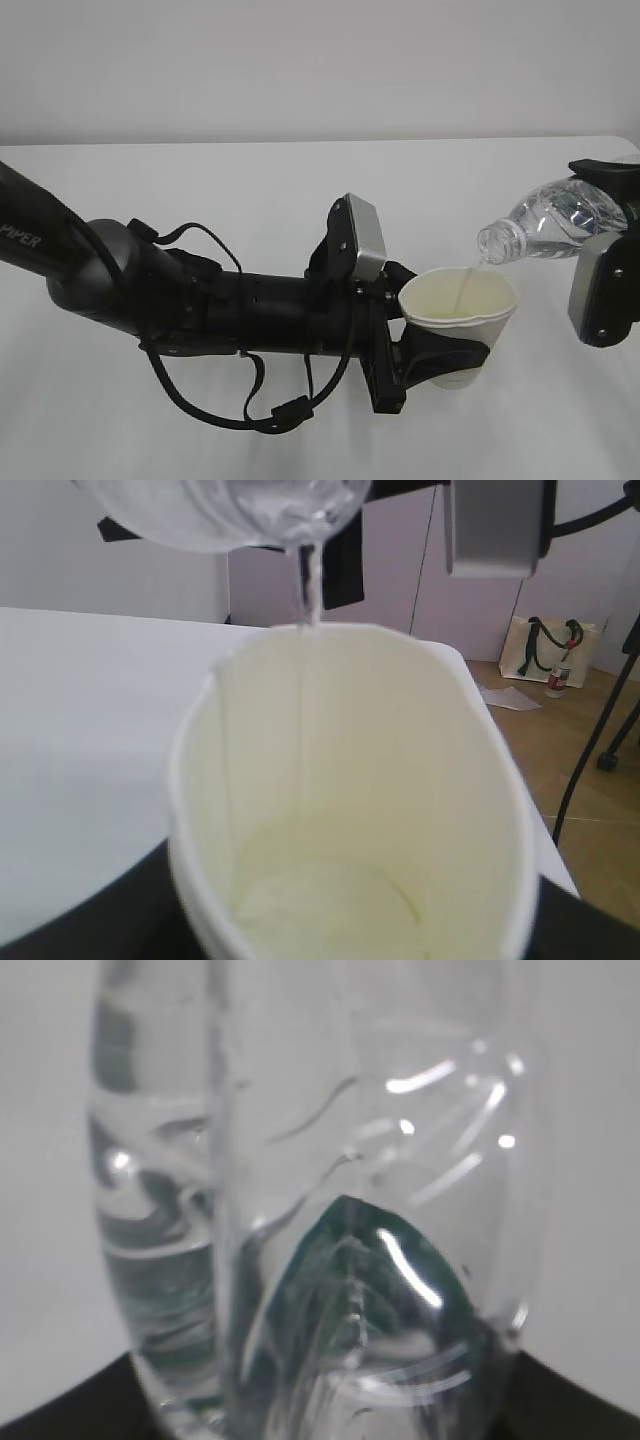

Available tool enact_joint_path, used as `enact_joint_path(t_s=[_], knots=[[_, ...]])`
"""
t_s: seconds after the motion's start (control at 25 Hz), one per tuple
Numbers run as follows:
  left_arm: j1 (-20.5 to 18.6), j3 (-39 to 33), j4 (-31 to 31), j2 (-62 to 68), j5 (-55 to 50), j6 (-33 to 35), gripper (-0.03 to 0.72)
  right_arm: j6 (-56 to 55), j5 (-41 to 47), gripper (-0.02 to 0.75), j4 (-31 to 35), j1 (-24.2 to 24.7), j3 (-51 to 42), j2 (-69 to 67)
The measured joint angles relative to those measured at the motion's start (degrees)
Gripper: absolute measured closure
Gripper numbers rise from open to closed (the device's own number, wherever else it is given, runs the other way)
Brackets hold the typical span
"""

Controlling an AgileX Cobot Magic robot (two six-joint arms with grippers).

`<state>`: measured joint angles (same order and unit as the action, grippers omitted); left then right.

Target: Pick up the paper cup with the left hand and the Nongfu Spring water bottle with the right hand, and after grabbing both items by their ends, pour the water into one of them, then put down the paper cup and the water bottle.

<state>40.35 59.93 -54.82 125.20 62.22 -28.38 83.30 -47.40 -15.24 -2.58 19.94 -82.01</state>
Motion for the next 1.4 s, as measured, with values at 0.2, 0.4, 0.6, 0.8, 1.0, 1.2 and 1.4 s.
enact_joint_path(t_s=[0.2,0.4,0.6,0.8,1.0,1.2,1.4], knots=[[0.0,0.0,0.0,0.0,0.0,0.0,0.268,0.1,0.0,0.343,0.0,0.0,0.0,0.0],[0.0,0.0,0.0,0.0,0.0,0.0,0.268,0.1,0.0,0.343,0.0,0.0,0.0,0.0],[0.0,0.0,0.0,0.0,0.0,0.0,0.268,0.2,-0.1,0.343,0.0,0.0,0.0,0.0],[0.0,0.0,0.0,0.0,0.0,0.0,0.268,0.3,-0.2,0.343,0.0,0.0,0.0,0.0],[0.0,0.0,0.0,0.0,0.0,0.0,0.268,0.3,-0.3,0.343,0.0,0.0,0.0,0.0],[0.0,0.0,0.0,0.0,0.0,0.0,0.268,0.3,-0.4,0.343,0.0,0.0,0.0,0.0],[0.0,0.0,0.0,0.0,0.0,0.0,0.268,0.3,-0.4,0.343,0.0,0.0,0.0,0.0]])
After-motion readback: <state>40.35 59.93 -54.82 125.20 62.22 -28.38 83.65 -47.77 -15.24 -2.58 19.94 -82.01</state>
